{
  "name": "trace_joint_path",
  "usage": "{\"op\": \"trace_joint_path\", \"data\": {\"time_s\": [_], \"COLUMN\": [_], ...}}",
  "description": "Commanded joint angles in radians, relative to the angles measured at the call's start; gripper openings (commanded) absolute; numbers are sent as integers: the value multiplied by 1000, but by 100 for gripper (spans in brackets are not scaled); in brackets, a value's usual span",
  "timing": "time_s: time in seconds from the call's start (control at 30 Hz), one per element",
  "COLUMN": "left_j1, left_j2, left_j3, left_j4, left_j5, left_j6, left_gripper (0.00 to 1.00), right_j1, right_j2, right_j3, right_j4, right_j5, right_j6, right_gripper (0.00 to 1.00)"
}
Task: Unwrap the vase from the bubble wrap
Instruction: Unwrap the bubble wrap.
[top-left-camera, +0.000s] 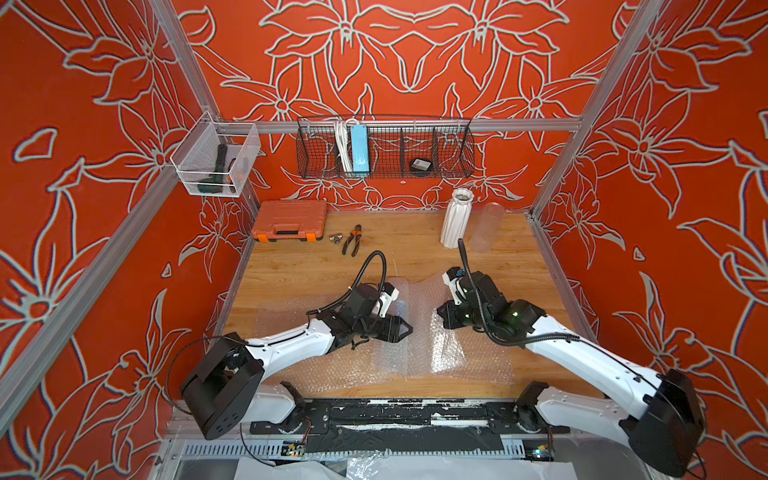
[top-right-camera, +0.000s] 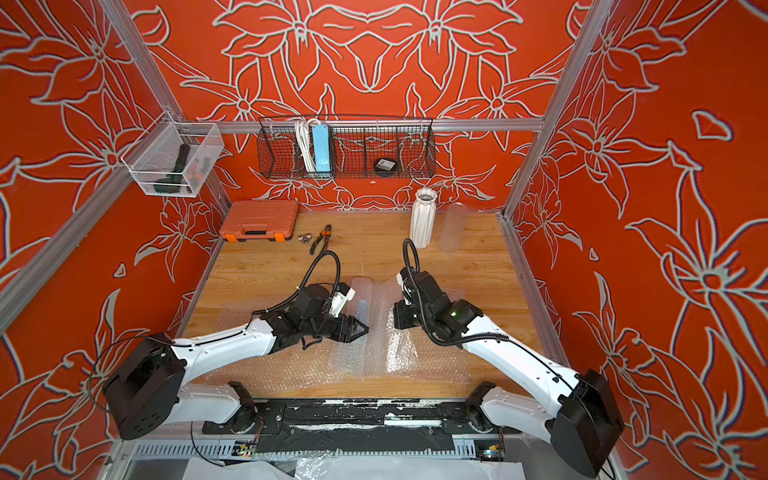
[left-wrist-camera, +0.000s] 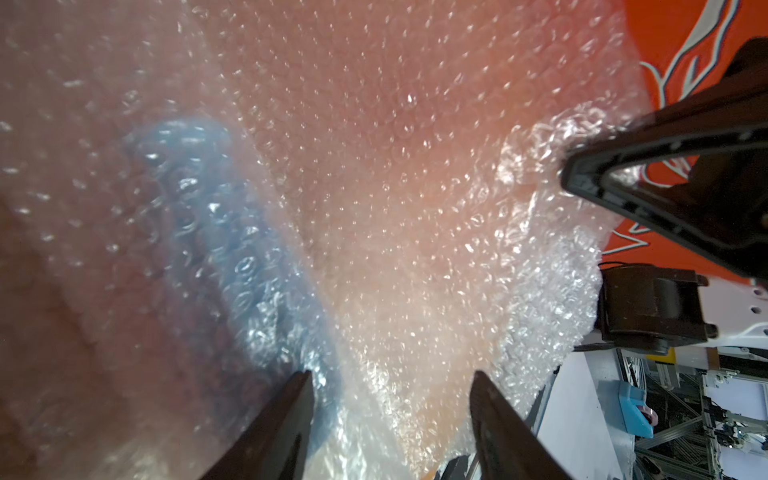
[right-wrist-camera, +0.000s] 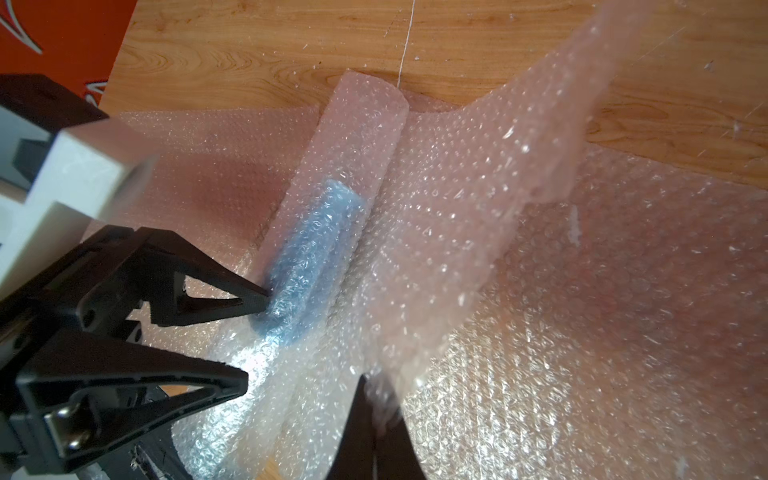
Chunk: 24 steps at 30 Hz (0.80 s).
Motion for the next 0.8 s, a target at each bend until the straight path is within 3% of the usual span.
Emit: {"op": "trace_joint_path", "data": {"time_s": [0.0,0.13,0.3,0.77], "left_j1": [-6,-6,-6,-6], "left_j2": [11,12,11,-37], "left_j3": [29,27,0,-17], "left_j4": [-76,-168,-194,-317], "left_j5": [-121,-254,-310,-602], "left_j6": [20,35,45,7], "left_gripper": [61,61,61,61], "right_j1": [-6,-7,-6,-7], "right_j2": [-2,-13,-26,-26], "right_j3": [8,9,14,41], "right_j4": [-12,-25,-36,-48], "right_j5": [13,26,43,34], "right_j6": [-13,-19,-24,-27], "right_gripper": [0,0,0,0]}}
